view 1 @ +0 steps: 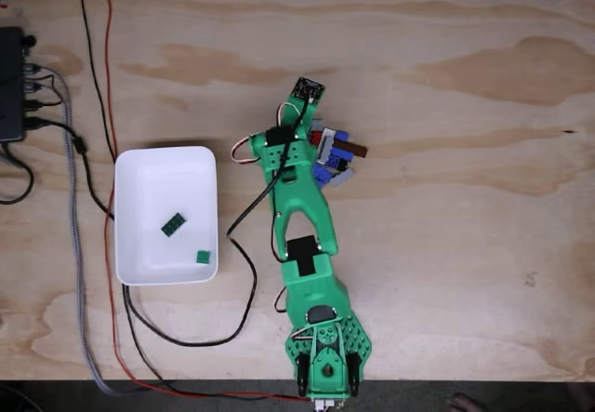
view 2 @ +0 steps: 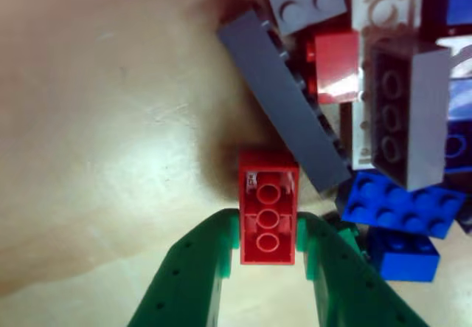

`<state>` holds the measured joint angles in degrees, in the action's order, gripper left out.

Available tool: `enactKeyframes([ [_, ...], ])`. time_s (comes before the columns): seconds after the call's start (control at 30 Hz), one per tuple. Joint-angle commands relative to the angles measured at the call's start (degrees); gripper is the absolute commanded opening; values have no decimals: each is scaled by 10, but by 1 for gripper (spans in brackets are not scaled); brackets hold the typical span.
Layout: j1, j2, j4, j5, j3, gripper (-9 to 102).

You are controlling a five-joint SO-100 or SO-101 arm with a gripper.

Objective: Put all lego bricks in the bin.

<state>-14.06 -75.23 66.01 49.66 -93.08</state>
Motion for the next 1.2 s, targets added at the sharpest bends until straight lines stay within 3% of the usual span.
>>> enactKeyframes([
  [0.0,-28,-241,83,-59,34,0],
  [0.17,-181,-366,299,-115,200,0],
  [0.23,-278,-341,328,-146,207,0],
  [0.4,-408,-218,260,-205,185,0],
  [0.5,-439,-158,235,-217,179,0],
  [0.57,-428,-134,208,-213,167,6],
  [0.6,-421,-127,193,-210,158,21],
  [0.63,-414,-120,182,-207,151,28],
  [0.77,-381,-140,179,-207,162,44],
  [0.87,-316,-202,216,-204,214,41],
  [0.97,-191,-268,234,-156,234,34],
  [1.07,-33,-290,175,-56,127,24],
  [1.17,39,-256,116,40,-11,22],
])
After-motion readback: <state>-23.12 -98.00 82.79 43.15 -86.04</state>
